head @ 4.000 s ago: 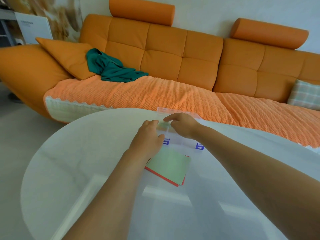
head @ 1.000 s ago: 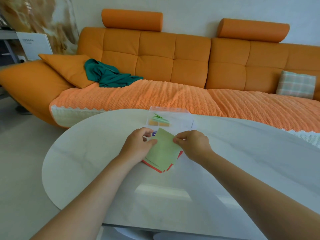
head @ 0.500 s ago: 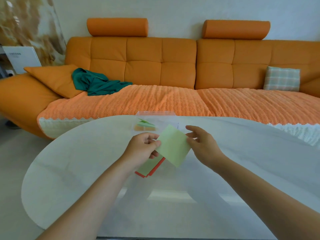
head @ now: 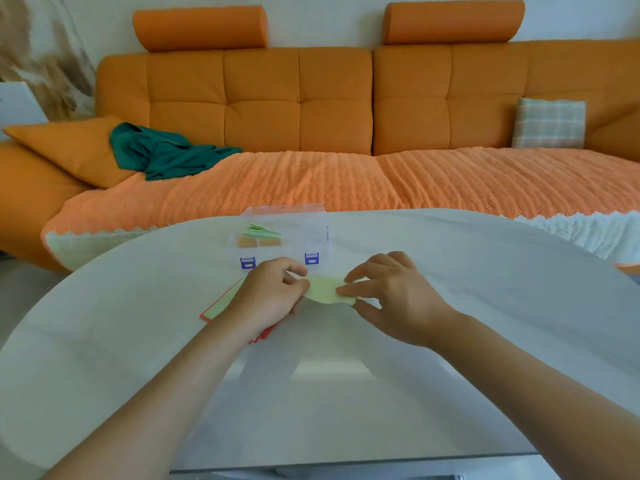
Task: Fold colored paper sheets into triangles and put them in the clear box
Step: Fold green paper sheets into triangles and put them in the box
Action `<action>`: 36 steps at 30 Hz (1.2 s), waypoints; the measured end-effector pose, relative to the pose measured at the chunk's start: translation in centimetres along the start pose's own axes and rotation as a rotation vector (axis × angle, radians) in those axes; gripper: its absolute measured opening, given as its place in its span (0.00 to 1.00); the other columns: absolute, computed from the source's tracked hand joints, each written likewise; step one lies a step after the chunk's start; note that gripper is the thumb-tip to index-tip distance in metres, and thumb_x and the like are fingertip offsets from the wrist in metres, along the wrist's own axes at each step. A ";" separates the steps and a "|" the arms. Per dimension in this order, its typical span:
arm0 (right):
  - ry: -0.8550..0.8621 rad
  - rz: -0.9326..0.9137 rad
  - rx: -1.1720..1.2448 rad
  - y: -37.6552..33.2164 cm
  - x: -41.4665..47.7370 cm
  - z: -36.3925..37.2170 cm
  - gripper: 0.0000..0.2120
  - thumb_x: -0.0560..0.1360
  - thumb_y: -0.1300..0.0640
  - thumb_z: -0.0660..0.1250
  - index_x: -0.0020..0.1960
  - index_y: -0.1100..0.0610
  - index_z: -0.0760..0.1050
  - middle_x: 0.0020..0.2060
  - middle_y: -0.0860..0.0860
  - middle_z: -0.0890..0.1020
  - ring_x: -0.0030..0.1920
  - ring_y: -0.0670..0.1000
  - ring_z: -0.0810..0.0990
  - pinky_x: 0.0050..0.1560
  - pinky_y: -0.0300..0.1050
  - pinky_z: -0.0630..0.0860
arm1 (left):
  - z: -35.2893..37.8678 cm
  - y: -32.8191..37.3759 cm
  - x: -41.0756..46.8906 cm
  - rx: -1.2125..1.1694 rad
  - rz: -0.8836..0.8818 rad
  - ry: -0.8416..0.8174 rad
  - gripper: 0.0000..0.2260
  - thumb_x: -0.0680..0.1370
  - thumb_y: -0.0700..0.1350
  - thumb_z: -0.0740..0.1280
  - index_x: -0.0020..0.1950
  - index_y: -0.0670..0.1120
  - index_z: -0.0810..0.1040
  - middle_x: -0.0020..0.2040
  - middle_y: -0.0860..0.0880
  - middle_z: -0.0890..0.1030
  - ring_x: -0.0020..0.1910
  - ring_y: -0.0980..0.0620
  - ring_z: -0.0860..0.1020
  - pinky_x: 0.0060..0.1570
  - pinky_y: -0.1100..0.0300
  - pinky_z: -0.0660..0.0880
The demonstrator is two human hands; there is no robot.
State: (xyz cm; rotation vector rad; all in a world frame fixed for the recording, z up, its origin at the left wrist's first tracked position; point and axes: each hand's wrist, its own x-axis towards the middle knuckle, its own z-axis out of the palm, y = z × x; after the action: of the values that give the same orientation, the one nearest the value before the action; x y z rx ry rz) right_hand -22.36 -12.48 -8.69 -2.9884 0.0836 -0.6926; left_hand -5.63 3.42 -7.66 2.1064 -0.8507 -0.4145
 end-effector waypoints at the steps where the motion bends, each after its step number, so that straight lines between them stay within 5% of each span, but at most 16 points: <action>1: -0.022 0.004 0.002 0.1 -0.2 0.2 0.16 0.75 0.47 0.60 0.55 0.44 0.84 0.50 0.43 0.83 0.48 0.51 0.79 0.50 0.53 0.73 | 0.0 -0.1 -0.1 0.071 0.034 0.015 0.06 0.77 0.48 0.69 0.53 0.55 0.80 0.41 0.55 0.83 0.36 0.52 0.82 0.42 0.53 0.80; 5: -0.067 -0.014 -0.032 0.3 -0.6 0.9 0.15 0.74 0.53 0.61 0.53 0.45 0.85 0.47 0.42 0.84 0.45 0.49 0.80 0.48 0.50 0.73 | -0.1 -0.3 -0.6 0.363 0.265 -0.039 0.14 0.77 0.49 0.69 0.62 0.58 0.79 0.58 0.61 0.74 0.59 0.57 0.72 0.58 0.61 0.69; 8: -0.066 0.000 -0.036 -0.2 -0.9 1.4 0.16 0.75 0.51 0.59 0.52 0.44 0.85 0.46 0.42 0.84 0.42 0.49 0.79 0.45 0.48 0.73 | 0.3 -0.6 -1.5 0.404 0.458 -0.239 0.20 0.71 0.49 0.68 0.63 0.59 0.79 0.62 0.61 0.74 0.64 0.58 0.67 0.66 0.64 0.63; 10: -0.095 0.031 -0.015 -0.5 -0.9 1.4 0.17 0.76 0.49 0.57 0.50 0.45 0.85 0.46 0.42 0.84 0.42 0.49 0.79 0.44 0.47 0.72 | 1.0 -0.8 -2.1 0.390 0.473 -0.304 0.21 0.70 0.51 0.68 0.63 0.59 0.78 0.58 0.62 0.76 0.62 0.61 0.70 0.63 0.64 0.67; 15: -0.165 0.258 0.274 -0.3 -0.2 0.1 0.19 0.78 0.39 0.58 0.47 0.47 0.85 0.47 0.41 0.84 0.47 0.43 0.80 0.51 0.45 0.75 | 1.4 -0.7 -2.4 0.358 0.501 -0.144 0.05 0.78 0.48 0.69 0.52 0.54 0.83 0.40 0.62 0.78 0.46 0.58 0.76 0.43 0.62 0.70; 18: -0.176 0.452 0.415 0.3 0.5 0.0 0.15 0.81 0.41 0.61 0.52 0.45 0.84 0.51 0.42 0.83 0.53 0.45 0.79 0.56 0.44 0.74 | 1.2 -1.1 -2.3 0.309 0.499 -0.211 0.06 0.77 0.47 0.71 0.52 0.54 0.86 0.48 0.61 0.83 0.50 0.61 0.78 0.53 0.61 0.76; 23: -0.316 0.418 0.072 0.6 1.0 1.8 0.22 0.78 0.38 0.62 0.71 0.40 0.71 0.65 0.46 0.71 0.66 0.51 0.67 0.67 0.49 0.64 | 1.2 -1.4 -2.6 0.241 0.524 -0.262 0.05 0.74 0.49 0.75 0.50 0.53 0.87 0.50 0.62 0.83 0.55 0.65 0.77 0.58 0.62 0.75; 32: -0.216 0.380 0.210 -0.4 2.2 2.5 0.09 0.75 0.43 0.69 0.55 0.39 0.80 0.58 0.42 0.74 0.62 0.48 0.69 0.64 0.48 0.66 | 0.9 -2.1 -2.5 0.278 0.535 -0.232 0.08 0.77 0.52 0.72 0.52 0.50 0.86 0.54 0.59 0.83 0.56 0.61 0.76 0.59 0.58 0.73; 36: -0.264 0.313 0.102 -1.0 1.9 2.7 0.21 0.76 0.37 0.65 0.67 0.40 0.75 0.64 0.42 0.73 0.65 0.49 0.67 0.65 0.47 0.63 | 0.9 -2.1 -2.7 0.272 0.548 -0.220 0.06 0.77 0.51 0.72 0.46 0.50 0.86 0.48 0.58 0.83 0.51 0.58 0.77 0.55 0.54 0.74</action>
State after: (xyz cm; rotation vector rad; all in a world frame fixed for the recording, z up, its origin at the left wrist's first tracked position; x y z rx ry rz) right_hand -19.48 -11.43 -10.17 -2.8435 0.4714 -0.2587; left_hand -7.21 5.75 -9.88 1.9749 -1.6347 -0.2471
